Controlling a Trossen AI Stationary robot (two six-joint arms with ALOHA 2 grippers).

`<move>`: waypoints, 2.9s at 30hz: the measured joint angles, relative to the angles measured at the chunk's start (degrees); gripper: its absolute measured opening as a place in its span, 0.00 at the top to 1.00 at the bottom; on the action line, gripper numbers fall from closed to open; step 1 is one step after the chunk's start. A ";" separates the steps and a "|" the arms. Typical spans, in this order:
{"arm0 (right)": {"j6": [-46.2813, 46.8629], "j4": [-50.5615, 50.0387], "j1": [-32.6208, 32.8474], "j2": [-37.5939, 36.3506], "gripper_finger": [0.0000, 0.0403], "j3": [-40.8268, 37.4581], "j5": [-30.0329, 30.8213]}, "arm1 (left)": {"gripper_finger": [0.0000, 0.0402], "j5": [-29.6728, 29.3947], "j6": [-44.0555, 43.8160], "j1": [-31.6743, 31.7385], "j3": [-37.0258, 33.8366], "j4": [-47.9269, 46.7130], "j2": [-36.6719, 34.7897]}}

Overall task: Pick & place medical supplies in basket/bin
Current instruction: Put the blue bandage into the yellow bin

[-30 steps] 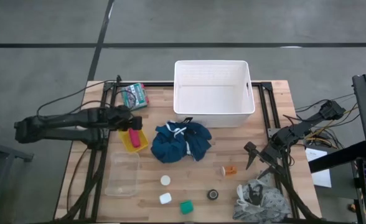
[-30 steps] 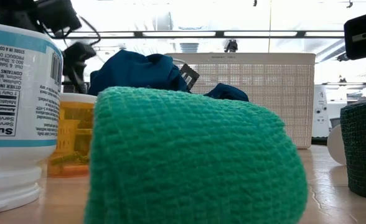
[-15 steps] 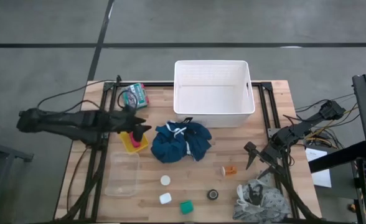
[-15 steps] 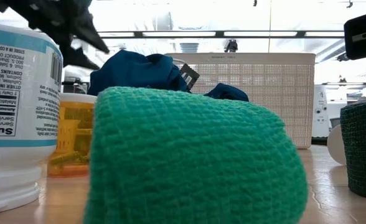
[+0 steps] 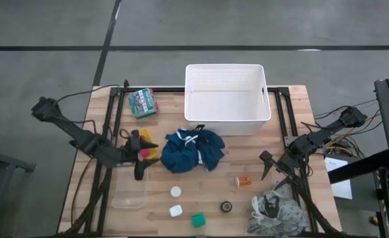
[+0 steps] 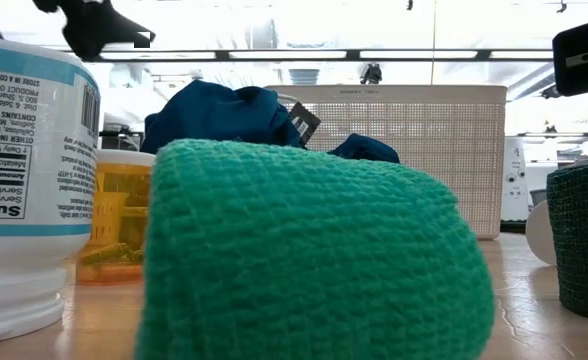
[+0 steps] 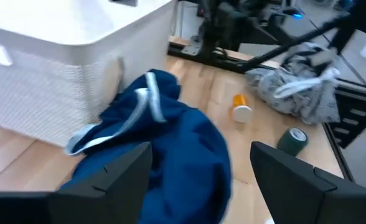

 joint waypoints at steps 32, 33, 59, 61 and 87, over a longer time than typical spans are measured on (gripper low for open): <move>0.00 0.01 0.00 0.00 0.33 0.00 -0.02 | 0.32 11.19 -6.92 -9.34 44.40 -7.91 50.78; 0.00 -0.01 0.02 0.00 0.33 0.00 0.01 | 0.32 11.20 -6.96 -9.40 45.29 -7.96 51.69; 0.00 -0.01 -0.01 0.00 0.33 0.00 -0.02 | 0.31 12.73 -20.02 -9.45 50.03 -5.43 65.53; -0.02 -0.01 0.02 0.00 0.33 0.00 -0.02 | 0.31 12.97 -19.79 -9.43 50.03 -4.40 66.40; -0.02 -0.01 -0.01 -0.04 0.33 0.00 -0.02 | 0.31 12.24 -15.73 -7.83 49.77 4.01 73.91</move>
